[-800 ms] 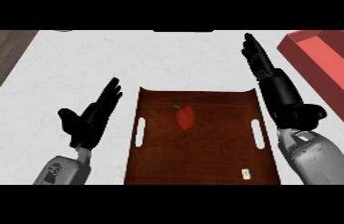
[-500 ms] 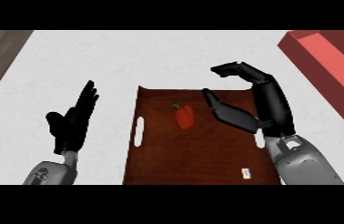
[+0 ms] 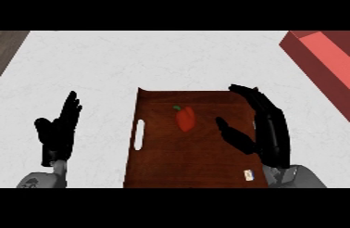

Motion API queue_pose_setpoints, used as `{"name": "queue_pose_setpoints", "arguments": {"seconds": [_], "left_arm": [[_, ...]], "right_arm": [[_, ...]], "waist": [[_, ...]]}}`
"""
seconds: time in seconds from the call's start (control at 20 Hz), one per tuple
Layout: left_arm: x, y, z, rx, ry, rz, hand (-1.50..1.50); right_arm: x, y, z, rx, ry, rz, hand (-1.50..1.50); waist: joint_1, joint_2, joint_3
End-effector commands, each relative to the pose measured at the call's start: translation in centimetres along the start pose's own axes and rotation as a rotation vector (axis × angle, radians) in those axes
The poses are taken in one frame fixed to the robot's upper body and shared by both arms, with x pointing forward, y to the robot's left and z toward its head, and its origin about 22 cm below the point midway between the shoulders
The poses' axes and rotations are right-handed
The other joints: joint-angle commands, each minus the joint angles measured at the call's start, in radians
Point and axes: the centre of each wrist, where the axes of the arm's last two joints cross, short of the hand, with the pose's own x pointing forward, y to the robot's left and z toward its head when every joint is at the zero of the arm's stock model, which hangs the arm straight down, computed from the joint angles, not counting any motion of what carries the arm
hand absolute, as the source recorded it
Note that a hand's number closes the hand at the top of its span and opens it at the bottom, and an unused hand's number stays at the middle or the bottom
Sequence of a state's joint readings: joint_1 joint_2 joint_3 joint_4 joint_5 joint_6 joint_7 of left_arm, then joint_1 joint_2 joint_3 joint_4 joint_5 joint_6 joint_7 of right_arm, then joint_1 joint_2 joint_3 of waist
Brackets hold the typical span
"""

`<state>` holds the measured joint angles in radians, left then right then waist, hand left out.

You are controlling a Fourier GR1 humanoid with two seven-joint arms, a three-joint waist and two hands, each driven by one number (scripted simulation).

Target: Pick the bell pepper from the tray and place it in the cardboard box

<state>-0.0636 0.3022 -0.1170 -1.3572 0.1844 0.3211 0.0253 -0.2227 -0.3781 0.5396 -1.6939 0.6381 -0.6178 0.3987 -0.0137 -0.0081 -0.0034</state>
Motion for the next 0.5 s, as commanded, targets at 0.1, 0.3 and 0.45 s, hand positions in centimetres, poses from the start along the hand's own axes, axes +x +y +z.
{"name": "queue_pose_setpoints", "arguments": {"seconds": [0.1, 0.3, 0.45], "left_arm": [[-0.2, -1.3, 0.1, 0.019, -0.005, 0.002, 0.00], [-0.2, -1.1, -0.9, 0.014, -0.011, -0.014, 0.00], [-1.4, -0.4, -0.6, -0.007, 0.007, -0.004, 0.00]], "right_arm": [[3.8, -2.4, 0.3, 0.050, 0.073, 0.231, -1.50], [8.3, -2.8, -0.3, 0.137, 0.178, 0.265, -1.50], [10.2, -3.4, 0.2, 0.231, 0.217, 0.286, -1.50]], "waist": [[-0.002, 0.000, 0.000], [0.007, 0.004, 0.001], [0.011, 0.006, 0.001]]}}
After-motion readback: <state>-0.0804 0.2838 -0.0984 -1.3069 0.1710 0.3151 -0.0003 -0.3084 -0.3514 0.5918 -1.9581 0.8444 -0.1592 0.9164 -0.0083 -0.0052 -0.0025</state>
